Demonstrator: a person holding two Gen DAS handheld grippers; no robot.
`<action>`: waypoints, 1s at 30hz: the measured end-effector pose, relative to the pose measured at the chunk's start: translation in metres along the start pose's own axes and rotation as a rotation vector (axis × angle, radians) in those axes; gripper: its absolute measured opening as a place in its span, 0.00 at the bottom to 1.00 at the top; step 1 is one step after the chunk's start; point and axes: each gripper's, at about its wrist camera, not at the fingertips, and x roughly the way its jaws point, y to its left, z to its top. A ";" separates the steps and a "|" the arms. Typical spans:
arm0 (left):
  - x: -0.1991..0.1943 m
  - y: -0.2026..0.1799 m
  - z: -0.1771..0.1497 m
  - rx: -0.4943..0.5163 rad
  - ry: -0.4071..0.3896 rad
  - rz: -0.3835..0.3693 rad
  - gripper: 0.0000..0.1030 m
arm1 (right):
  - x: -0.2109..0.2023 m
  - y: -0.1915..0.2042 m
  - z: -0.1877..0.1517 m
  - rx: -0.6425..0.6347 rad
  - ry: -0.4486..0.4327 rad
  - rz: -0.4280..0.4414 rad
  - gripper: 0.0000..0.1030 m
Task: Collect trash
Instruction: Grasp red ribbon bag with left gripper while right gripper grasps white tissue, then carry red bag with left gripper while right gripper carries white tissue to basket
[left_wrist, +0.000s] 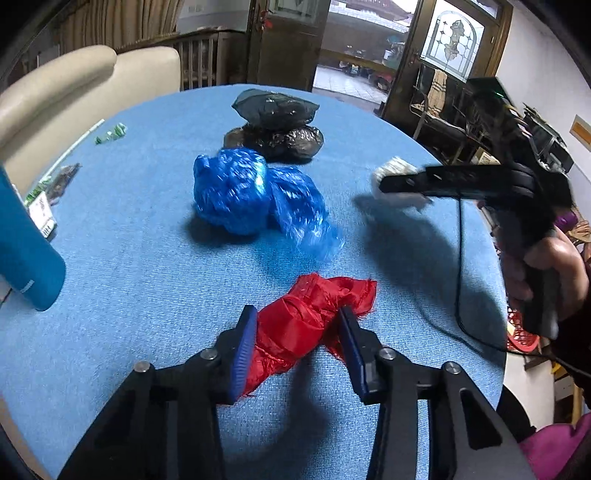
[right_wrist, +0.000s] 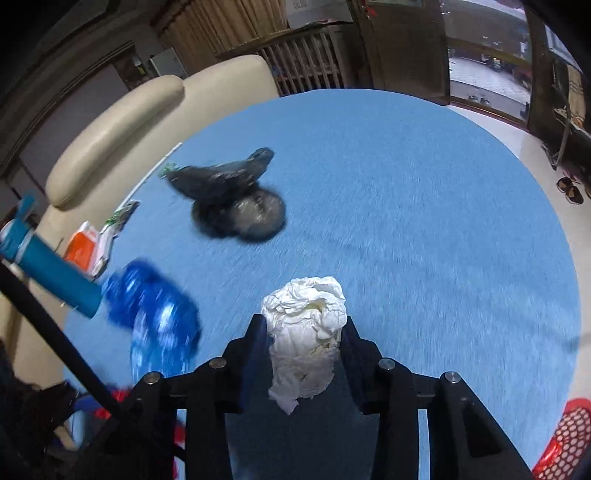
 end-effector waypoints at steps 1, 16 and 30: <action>-0.002 -0.001 -0.001 0.003 -0.007 0.002 0.40 | -0.004 0.000 -0.004 0.003 0.000 0.006 0.41; -0.025 -0.010 0.013 0.005 -0.031 -0.063 0.35 | -0.059 0.020 -0.043 -0.045 -0.047 0.001 0.41; -0.060 -0.015 0.061 0.051 -0.142 -0.080 0.35 | -0.083 0.026 -0.035 -0.080 -0.064 -0.039 0.41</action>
